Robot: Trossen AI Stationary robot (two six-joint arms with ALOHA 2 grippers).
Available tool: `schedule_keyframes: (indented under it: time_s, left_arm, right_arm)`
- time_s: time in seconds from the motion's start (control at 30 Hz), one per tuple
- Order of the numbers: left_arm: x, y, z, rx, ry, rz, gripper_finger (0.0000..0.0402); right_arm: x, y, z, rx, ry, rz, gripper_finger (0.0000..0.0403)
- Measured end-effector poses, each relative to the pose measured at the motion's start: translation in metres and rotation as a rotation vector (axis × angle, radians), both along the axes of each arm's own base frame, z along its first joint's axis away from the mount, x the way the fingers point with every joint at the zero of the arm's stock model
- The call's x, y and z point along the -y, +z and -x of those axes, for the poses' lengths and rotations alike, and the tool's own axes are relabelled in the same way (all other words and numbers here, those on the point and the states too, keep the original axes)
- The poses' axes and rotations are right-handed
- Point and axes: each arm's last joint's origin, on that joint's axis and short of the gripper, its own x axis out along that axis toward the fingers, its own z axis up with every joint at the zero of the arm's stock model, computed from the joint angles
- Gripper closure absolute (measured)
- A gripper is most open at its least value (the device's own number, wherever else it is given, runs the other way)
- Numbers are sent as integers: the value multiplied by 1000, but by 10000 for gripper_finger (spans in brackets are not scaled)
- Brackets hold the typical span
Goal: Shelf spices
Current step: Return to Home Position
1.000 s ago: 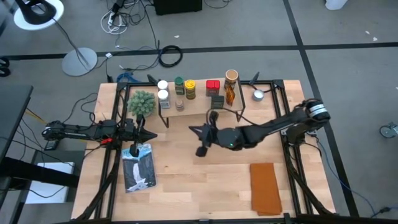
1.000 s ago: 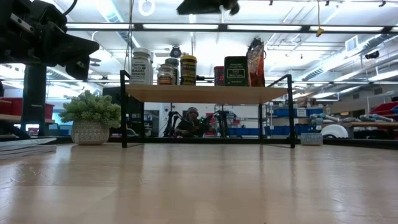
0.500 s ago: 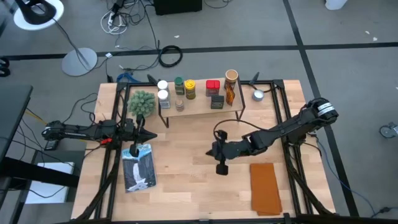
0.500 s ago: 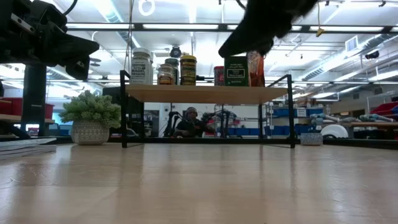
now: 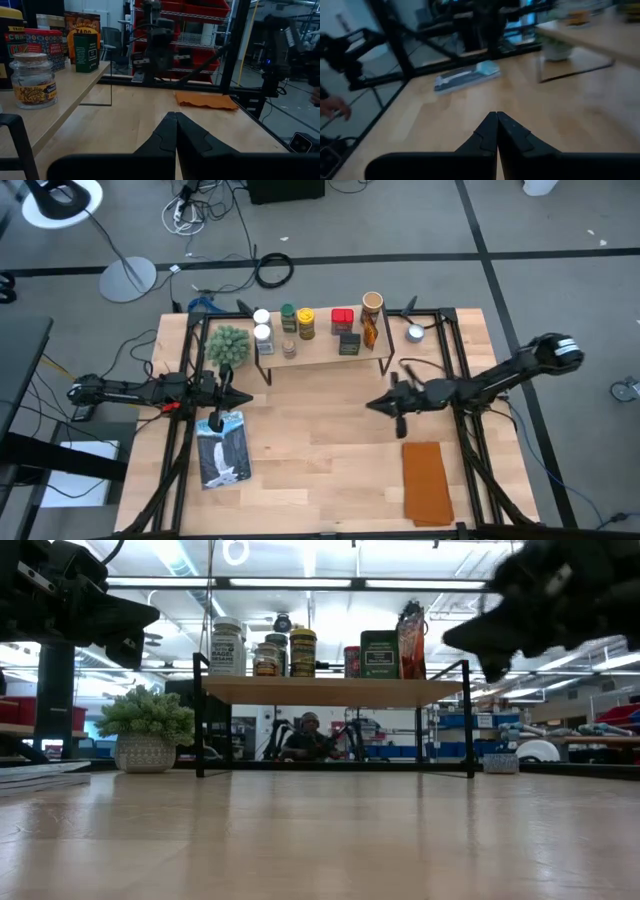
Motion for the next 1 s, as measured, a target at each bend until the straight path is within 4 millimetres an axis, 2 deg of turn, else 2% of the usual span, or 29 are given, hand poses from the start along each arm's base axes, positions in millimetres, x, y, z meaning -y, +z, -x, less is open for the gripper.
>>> schedule_keyframes:
  time_s: [0.23, 0.77, 1.0]
  left_arm:
    - [0, 0, 0, 0, 0, 0, 394]
    - [0, 2, 0, 19, 0, 2, 394]
    - [0, 2, 0, 19, 0, 2, 394]
  right_arm:
    - [14, -13, 45, 91, -33, 9, 398]
    - [22, -20, 81, -66, -77, -17, 395]
    - [23, -7, 89, 74, -42, 27, 396]
